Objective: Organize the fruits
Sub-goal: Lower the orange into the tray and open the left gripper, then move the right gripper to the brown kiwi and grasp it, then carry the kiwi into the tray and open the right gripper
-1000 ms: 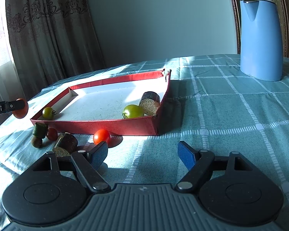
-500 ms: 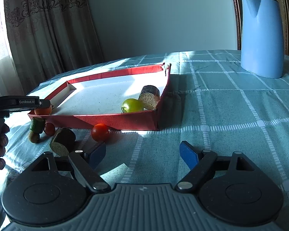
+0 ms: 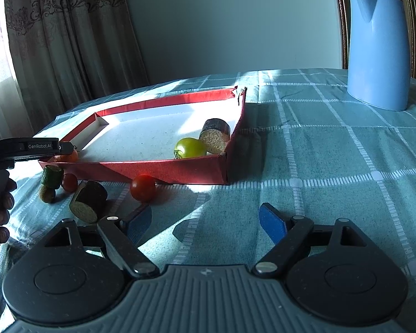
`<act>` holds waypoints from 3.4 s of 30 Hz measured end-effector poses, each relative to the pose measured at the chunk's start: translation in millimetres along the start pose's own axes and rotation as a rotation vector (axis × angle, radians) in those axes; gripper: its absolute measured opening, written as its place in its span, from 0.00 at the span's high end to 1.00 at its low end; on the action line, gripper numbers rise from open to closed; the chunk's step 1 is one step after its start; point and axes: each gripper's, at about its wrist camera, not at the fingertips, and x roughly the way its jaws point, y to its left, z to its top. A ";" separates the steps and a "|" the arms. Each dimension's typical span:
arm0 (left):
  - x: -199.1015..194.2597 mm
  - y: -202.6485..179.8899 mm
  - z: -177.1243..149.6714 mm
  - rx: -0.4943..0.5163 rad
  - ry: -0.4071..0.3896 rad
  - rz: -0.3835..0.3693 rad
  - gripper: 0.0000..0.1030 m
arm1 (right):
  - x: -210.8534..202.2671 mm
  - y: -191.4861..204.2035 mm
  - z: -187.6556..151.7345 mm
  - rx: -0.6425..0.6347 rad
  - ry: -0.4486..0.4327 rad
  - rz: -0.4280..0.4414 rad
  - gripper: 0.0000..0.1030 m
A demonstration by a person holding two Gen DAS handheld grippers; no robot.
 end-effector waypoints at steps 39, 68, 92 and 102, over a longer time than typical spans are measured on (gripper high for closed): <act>-53.4 96.4 -54.5 -0.235 0.006 0.048 0.00 | -8.1 64.8 -12.9 -0.292 0.002 0.147 0.53; -48.8 93.6 -55.6 -0.223 0.029 0.052 0.00 | -0.4 38.6 56.4 -0.213 -0.161 0.041 0.74; -44.9 90.1 -56.0 -0.193 0.049 0.062 0.00 | 75.4 48.9 53.7 -0.361 -0.069 -0.055 0.74; -44.3 91.3 -56.1 -0.198 0.055 0.062 0.00 | 68.1 45.5 50.3 -0.329 -0.077 -0.039 0.74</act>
